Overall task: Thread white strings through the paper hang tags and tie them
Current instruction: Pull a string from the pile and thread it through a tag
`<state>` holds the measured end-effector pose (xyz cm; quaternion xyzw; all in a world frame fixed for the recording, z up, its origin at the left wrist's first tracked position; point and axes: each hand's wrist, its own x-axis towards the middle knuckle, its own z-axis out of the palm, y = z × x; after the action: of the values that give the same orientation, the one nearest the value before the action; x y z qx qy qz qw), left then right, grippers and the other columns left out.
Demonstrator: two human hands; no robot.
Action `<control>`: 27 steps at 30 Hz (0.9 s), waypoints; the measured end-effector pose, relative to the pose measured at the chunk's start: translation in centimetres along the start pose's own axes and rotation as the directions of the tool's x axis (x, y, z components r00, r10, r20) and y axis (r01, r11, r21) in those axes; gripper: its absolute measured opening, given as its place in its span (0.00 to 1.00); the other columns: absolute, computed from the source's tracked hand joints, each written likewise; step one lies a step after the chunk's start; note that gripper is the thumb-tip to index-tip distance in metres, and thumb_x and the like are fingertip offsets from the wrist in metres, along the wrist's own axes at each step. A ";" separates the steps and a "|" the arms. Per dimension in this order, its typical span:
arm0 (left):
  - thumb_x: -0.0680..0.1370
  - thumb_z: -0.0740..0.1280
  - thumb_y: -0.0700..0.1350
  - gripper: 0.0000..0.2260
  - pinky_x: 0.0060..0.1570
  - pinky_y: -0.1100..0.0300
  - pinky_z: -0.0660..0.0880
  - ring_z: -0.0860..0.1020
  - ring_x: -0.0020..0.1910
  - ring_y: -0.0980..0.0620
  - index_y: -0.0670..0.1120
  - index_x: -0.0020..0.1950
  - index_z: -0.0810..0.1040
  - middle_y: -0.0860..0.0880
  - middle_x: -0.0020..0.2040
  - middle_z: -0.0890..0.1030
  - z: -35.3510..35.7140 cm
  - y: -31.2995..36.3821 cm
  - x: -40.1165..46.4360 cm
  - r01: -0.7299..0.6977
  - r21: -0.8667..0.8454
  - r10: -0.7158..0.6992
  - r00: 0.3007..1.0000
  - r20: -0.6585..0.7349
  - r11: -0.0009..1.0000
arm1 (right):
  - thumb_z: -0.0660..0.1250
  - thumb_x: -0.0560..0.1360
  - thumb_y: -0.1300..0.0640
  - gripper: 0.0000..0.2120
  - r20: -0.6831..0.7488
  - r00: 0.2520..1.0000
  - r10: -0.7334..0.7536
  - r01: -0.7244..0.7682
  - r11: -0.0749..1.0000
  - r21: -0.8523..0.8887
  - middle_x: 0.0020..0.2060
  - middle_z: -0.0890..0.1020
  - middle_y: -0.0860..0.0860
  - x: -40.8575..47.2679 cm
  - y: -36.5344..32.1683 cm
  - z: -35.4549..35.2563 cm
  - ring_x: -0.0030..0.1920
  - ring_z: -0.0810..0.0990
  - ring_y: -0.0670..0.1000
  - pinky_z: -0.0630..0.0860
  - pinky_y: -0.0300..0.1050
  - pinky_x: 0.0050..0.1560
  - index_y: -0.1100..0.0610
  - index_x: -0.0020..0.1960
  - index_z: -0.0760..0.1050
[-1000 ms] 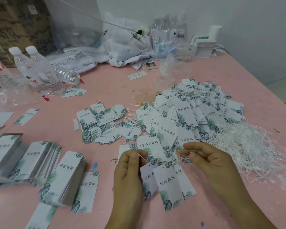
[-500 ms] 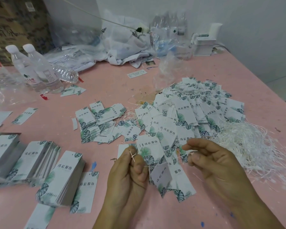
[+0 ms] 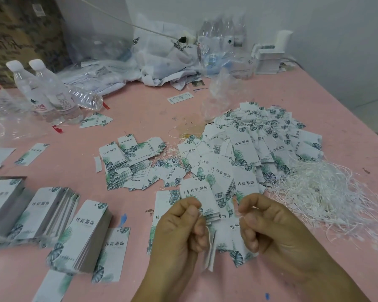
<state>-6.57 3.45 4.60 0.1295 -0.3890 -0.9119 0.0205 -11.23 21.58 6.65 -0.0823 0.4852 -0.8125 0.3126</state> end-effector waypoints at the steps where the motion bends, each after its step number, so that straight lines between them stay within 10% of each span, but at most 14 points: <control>1: 0.69 0.72 0.43 0.02 0.19 0.68 0.69 0.72 0.20 0.55 0.49 0.39 0.84 0.48 0.25 0.74 0.1 -0.2 -0.2 -0.017 0.035 0.016 1.000 0.014 0.999 | 0.83 0.60 0.53 0.16 -0.011 1.000 0.001 0.000 0.999 0.036 0.26 0.77 0.55 0.0 0.0 0.1 0.25 0.74 0.48 0.73 0.38 0.26 0.57 0.43 0.81; 7: 0.56 0.85 0.51 0.18 0.22 0.65 0.74 0.79 0.24 0.50 0.45 0.40 0.86 0.42 0.29 0.80 0.3 -0.7 -0.7 -0.042 0.086 0.030 0.989 0.142 0.995 | 0.88 0.47 0.57 0.23 -0.123 0.992 -0.009 0.037 0.974 0.224 0.27 0.79 0.57 -0.1 -0.5 0.2 0.25 0.77 0.48 0.76 0.36 0.25 0.60 0.38 0.84; 12: 0.54 0.86 0.52 0.22 0.27 0.64 0.77 0.82 0.29 0.48 0.43 0.42 0.87 0.40 0.33 0.83 0.3 -1.0 -0.7 -0.045 0.126 0.024 0.986 0.165 0.991 | 0.86 0.54 0.53 0.23 -0.081 0.994 -0.067 0.072 0.996 0.058 0.33 0.82 0.59 -0.1 -0.2 0.3 0.29 0.80 0.50 0.78 0.39 0.30 0.62 0.44 0.85; 17: 0.59 0.84 0.47 0.17 0.32 0.63 0.79 0.84 0.32 0.49 0.44 0.44 0.87 0.40 0.36 0.85 0.0 -1.3 -0.7 -0.075 0.199 0.043 0.986 0.163 0.977 | 0.81 0.59 0.42 0.24 -0.139 0.977 -0.162 0.126 0.964 -0.234 0.34 0.83 0.57 0.1 0.8 0.8 0.33 0.80 0.50 0.77 0.38 0.37 0.59 0.46 0.85; 27: 0.67 0.75 0.46 0.07 0.32 0.63 0.76 0.78 0.30 0.51 0.45 0.42 0.85 0.43 0.32 0.81 0.0 -1.8 -0.6 -0.174 0.330 0.138 0.982 0.129 0.928 | 0.72 0.67 0.57 0.10 -0.185 0.957 -0.224 0.154 0.931 -0.331 0.34 0.84 0.58 0.1 1.3 1.6 0.33 0.81 0.50 0.78 0.39 0.36 0.55 0.48 0.85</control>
<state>-5.92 4.77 3.46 0.0522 -0.5500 -0.8320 0.0503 -10.07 19.93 6.40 -0.0870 0.6292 -0.7556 0.1597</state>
